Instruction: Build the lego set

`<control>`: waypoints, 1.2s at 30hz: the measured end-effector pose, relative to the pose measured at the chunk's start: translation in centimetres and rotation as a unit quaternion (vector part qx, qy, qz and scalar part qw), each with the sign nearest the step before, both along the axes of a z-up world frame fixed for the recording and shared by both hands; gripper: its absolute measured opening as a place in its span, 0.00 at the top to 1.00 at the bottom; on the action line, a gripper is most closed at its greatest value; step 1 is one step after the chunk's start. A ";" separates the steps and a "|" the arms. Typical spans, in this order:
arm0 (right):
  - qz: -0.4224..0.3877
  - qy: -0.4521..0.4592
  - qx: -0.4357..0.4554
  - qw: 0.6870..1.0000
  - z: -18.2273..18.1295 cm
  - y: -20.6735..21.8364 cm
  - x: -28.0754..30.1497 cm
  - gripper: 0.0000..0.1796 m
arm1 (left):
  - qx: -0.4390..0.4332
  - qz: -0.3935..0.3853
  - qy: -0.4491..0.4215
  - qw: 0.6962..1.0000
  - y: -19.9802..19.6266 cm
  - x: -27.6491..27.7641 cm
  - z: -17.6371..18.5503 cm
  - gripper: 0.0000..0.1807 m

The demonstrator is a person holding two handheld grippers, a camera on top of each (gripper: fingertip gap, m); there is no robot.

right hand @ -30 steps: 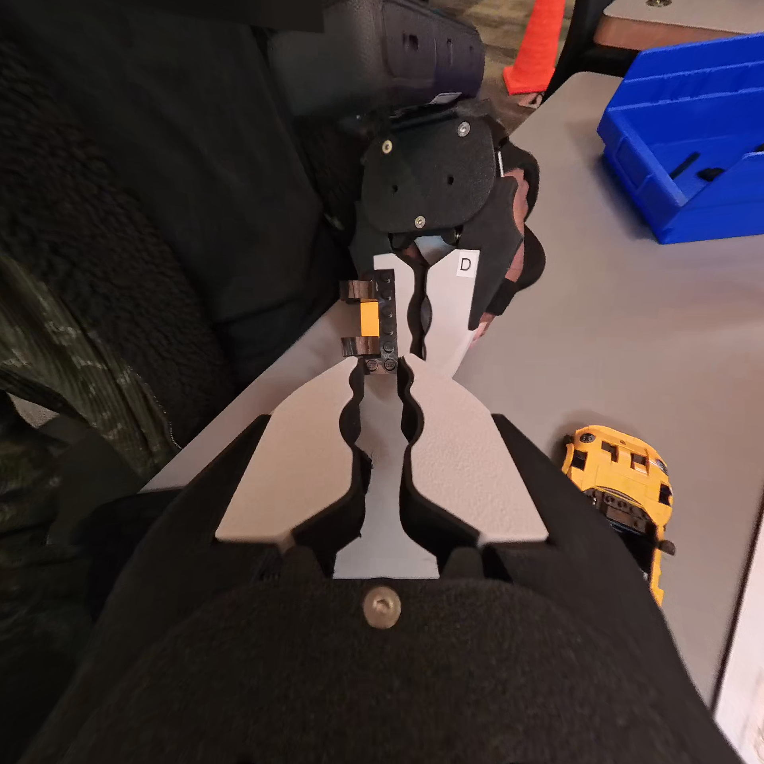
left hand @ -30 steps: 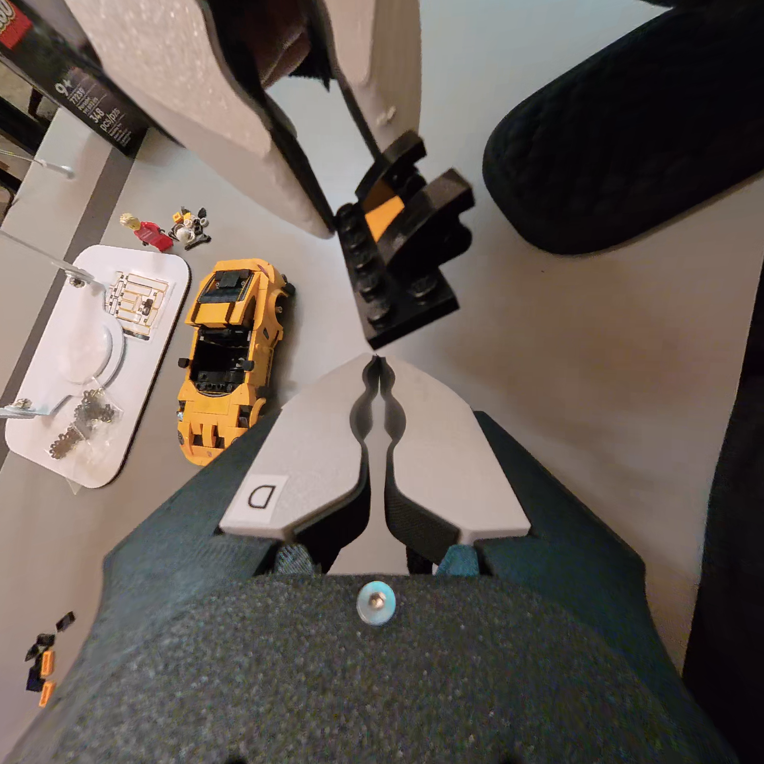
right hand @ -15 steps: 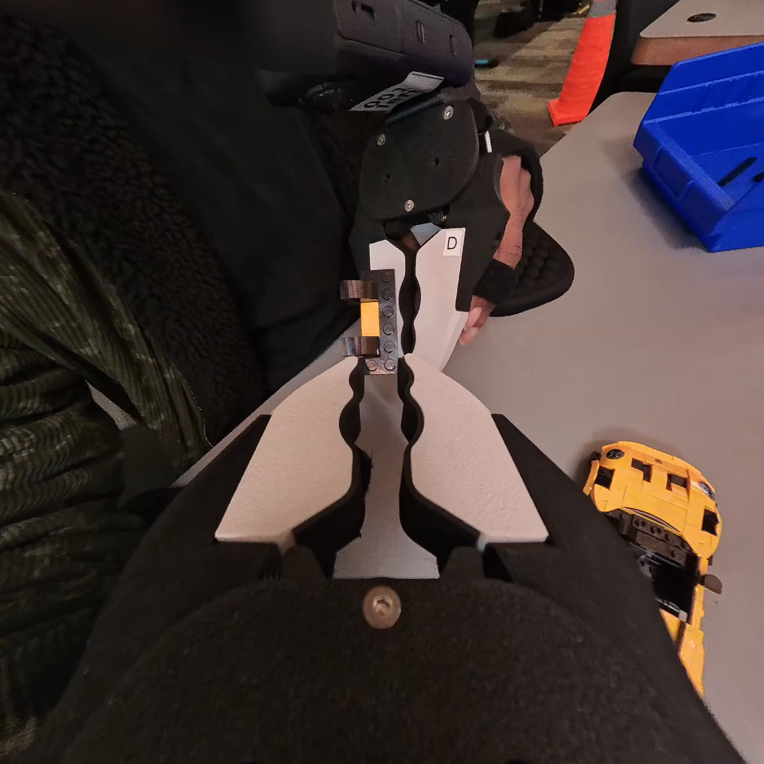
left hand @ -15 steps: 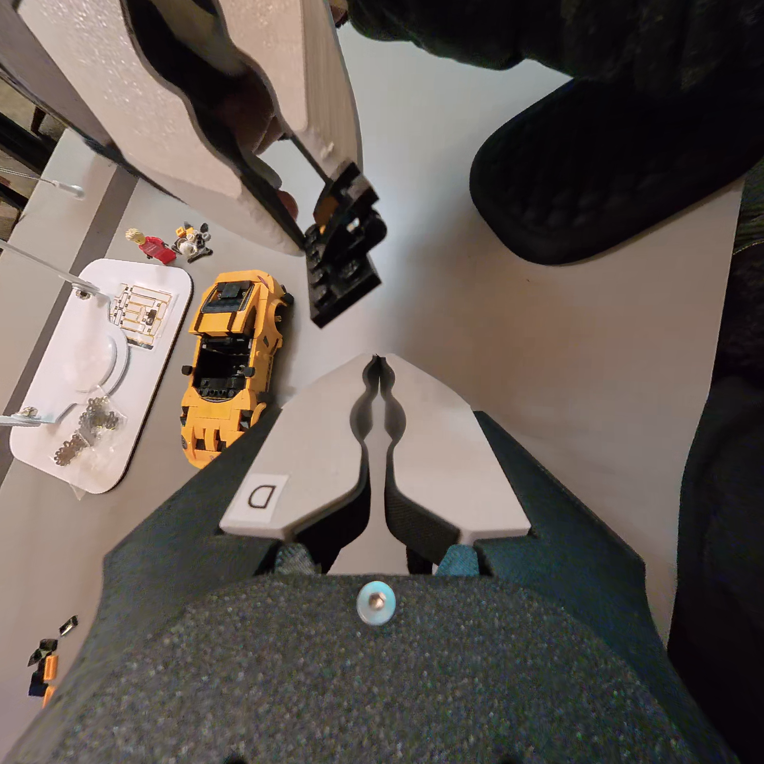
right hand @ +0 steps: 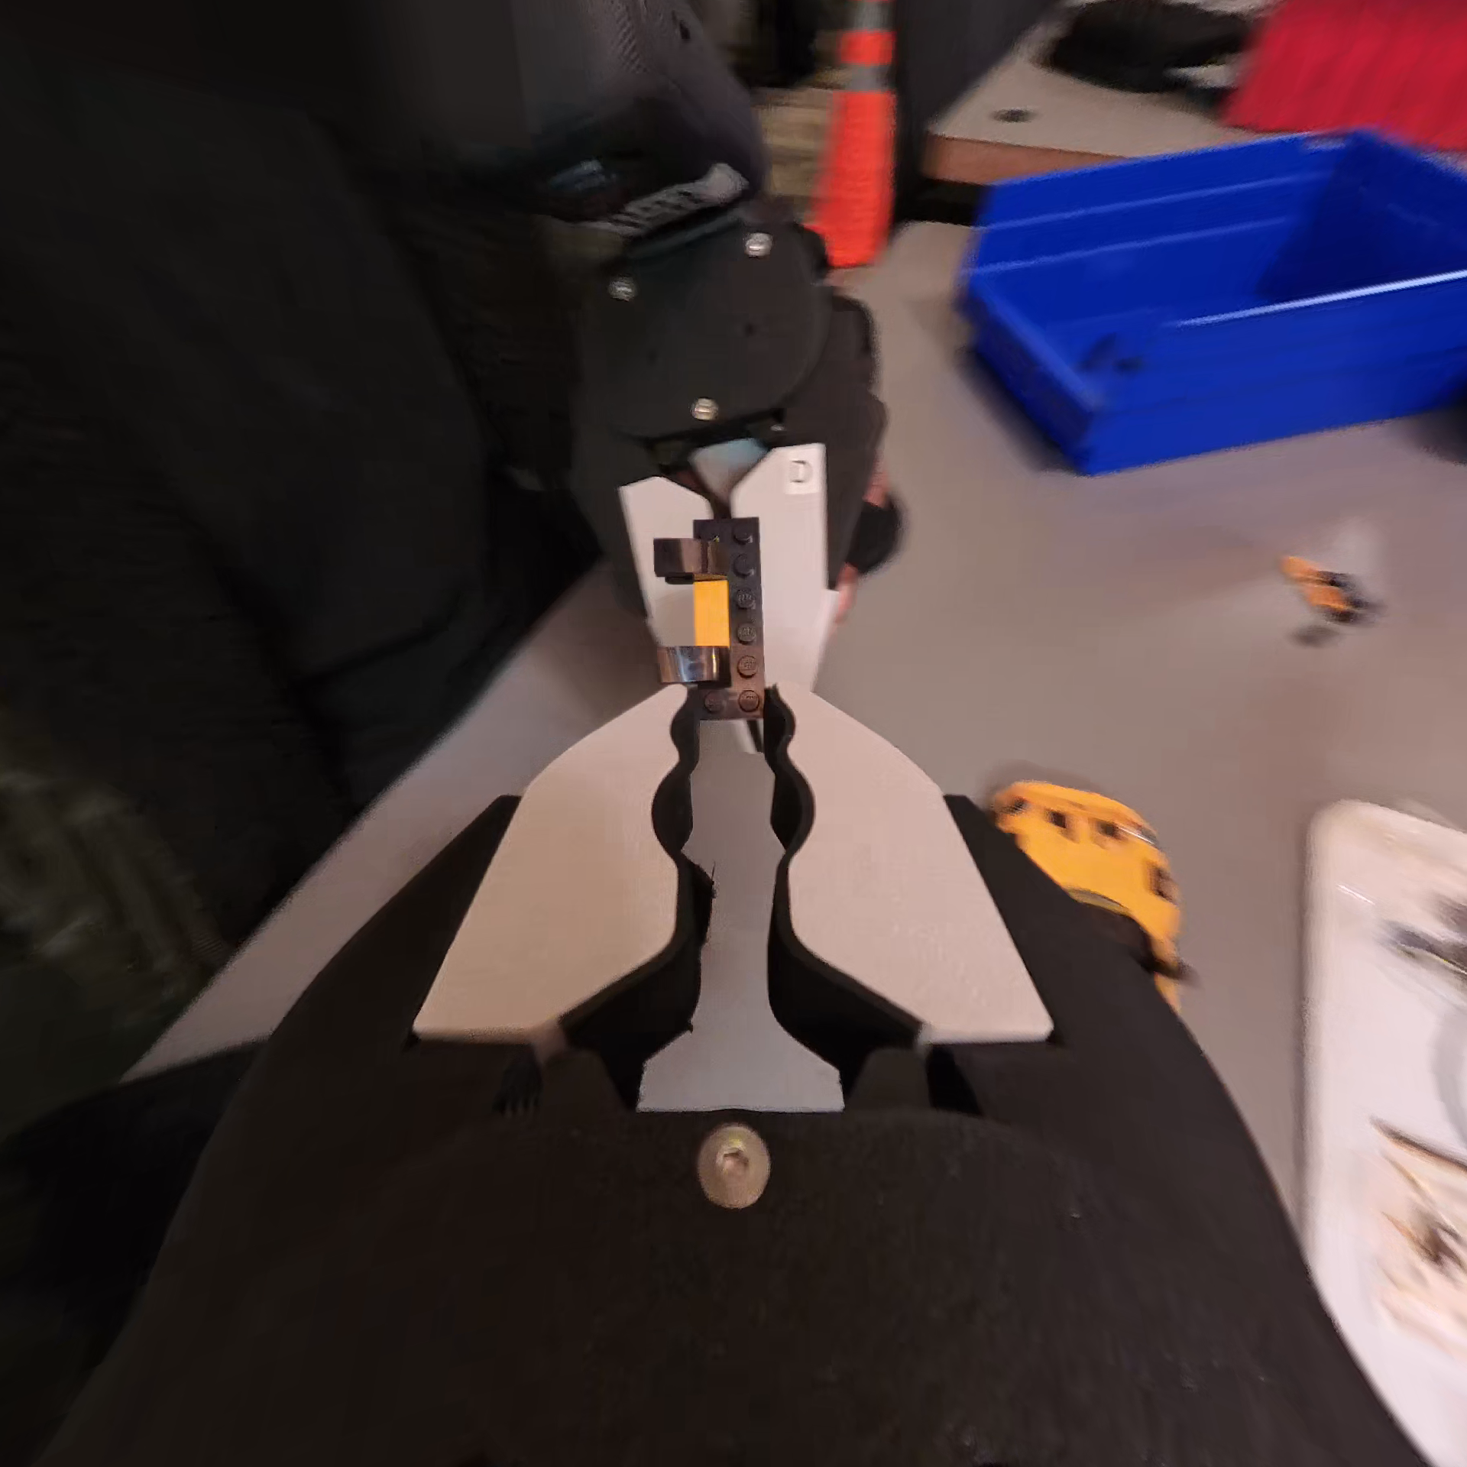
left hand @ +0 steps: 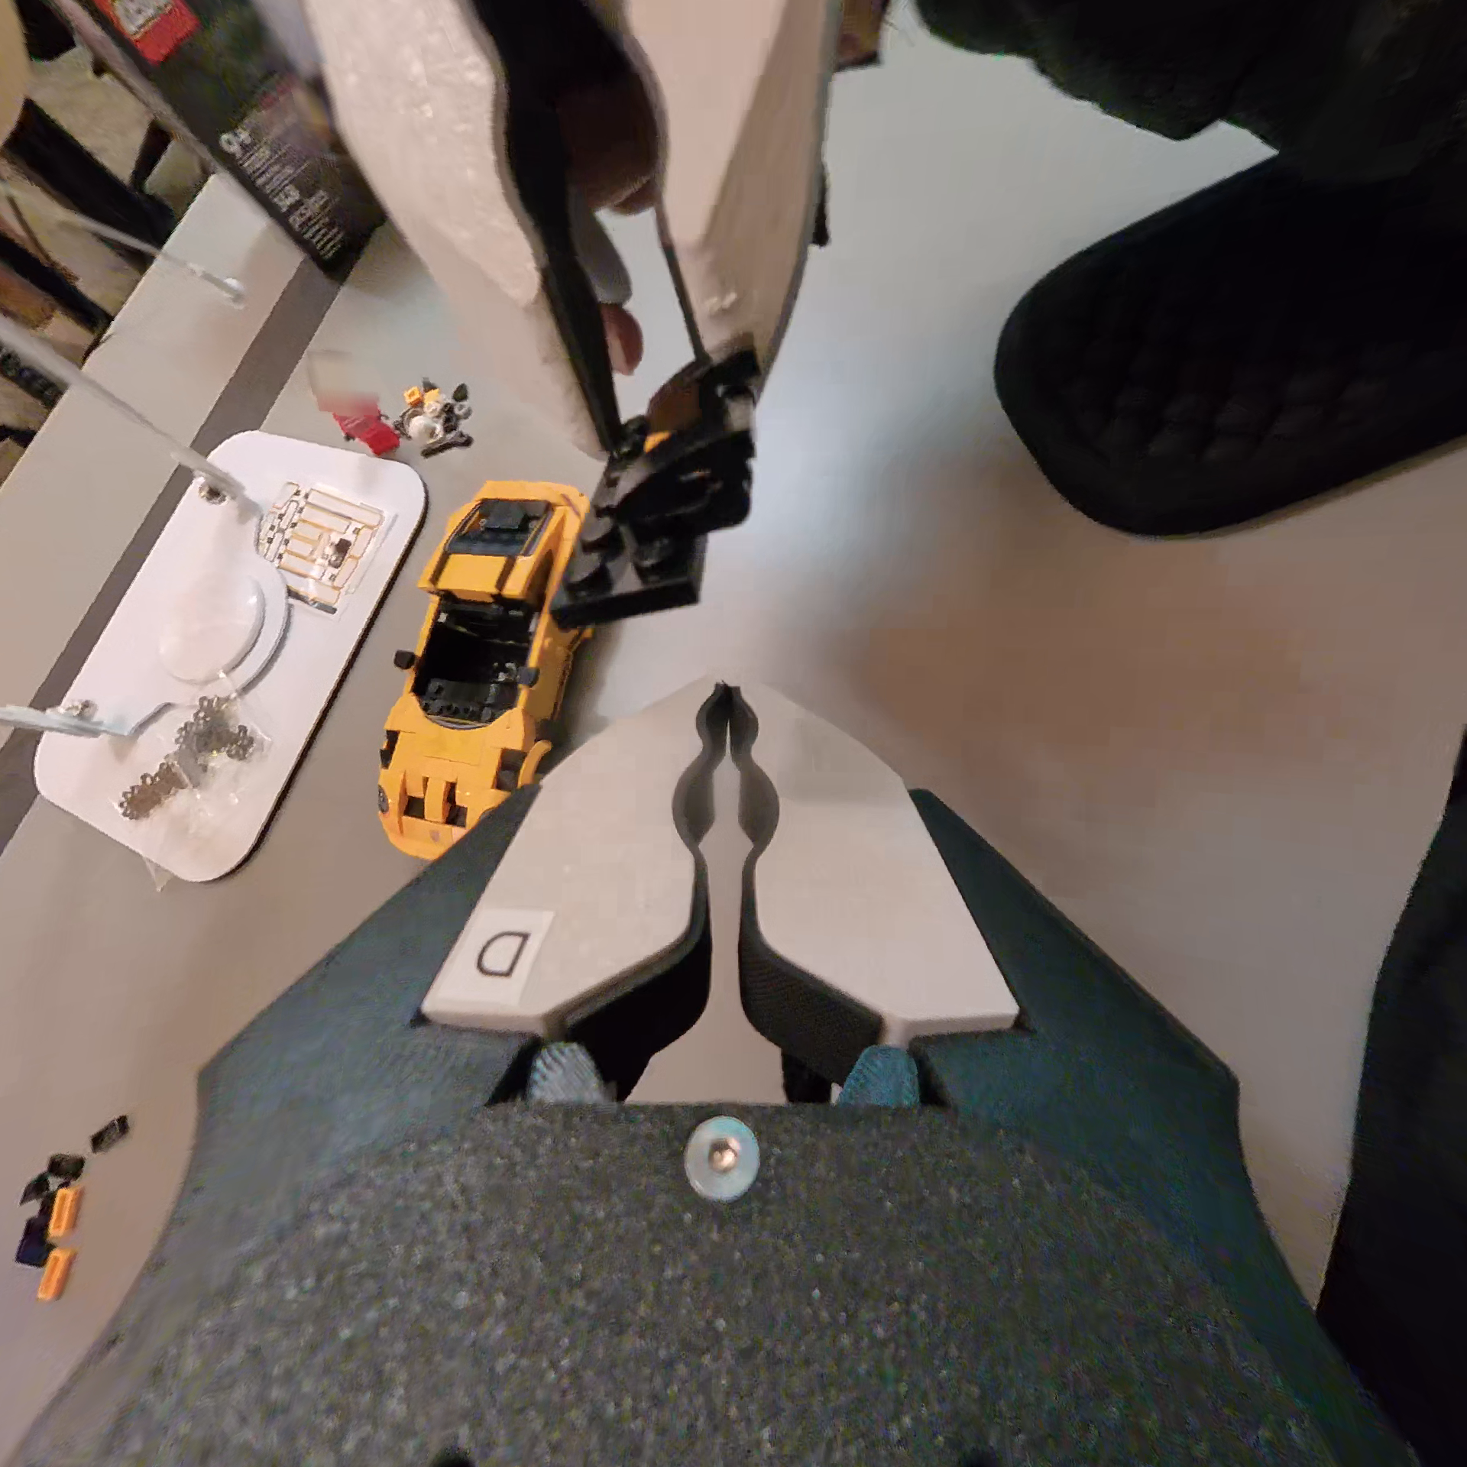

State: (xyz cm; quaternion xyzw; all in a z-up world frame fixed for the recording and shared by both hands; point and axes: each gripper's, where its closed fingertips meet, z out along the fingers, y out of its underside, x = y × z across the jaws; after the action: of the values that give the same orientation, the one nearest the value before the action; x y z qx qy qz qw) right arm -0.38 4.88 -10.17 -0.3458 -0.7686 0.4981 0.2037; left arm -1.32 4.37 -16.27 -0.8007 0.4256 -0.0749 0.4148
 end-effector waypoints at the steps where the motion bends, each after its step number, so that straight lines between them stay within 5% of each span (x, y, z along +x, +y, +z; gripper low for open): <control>1: -0.031 0.007 0.014 0.999 -0.1 0.4 -0.3 0.92 | 0.000 0.011 -0.006 1.000 0.3 -0.3 0.0 1.00; 9: -0.252 -0.001 0.096 0.963 -2.5 4.3 -0.7 0.92 | -0.028 0.059 -0.135 0.989 2.5 -2.1 0.0 1.00; 10: -0.265 -0.012 0.096 0.959 -3.0 4.4 -0.6 0.92 | -0.015 0.061 -0.143 0.988 2.9 -2.3 0.3 0.86; 11: -0.270 -0.022 0.095 0.958 -3.5 4.3 -0.4 0.92 | -0.005 0.061 -0.138 0.989 3.1 -2.6 0.4 0.83; 16: -0.261 -0.061 0.100 0.958 -5.7 3.3 -0.1 0.92 | 0.059 0.006 -0.119 0.991 2.7 -1.8 1.2 0.81; 36: -0.161 -0.101 0.126 0.974 -7.1 0.6 1.6 0.92 | 0.037 -0.126 -0.069 0.989 0.1 0.1 -1.4 0.91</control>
State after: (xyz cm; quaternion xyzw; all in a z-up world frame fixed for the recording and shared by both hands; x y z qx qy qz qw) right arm 1.25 5.44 -17.27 -0.4849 -0.7761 0.3206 0.2445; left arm -1.21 4.43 -17.64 -0.7179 0.4960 -0.1655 0.4596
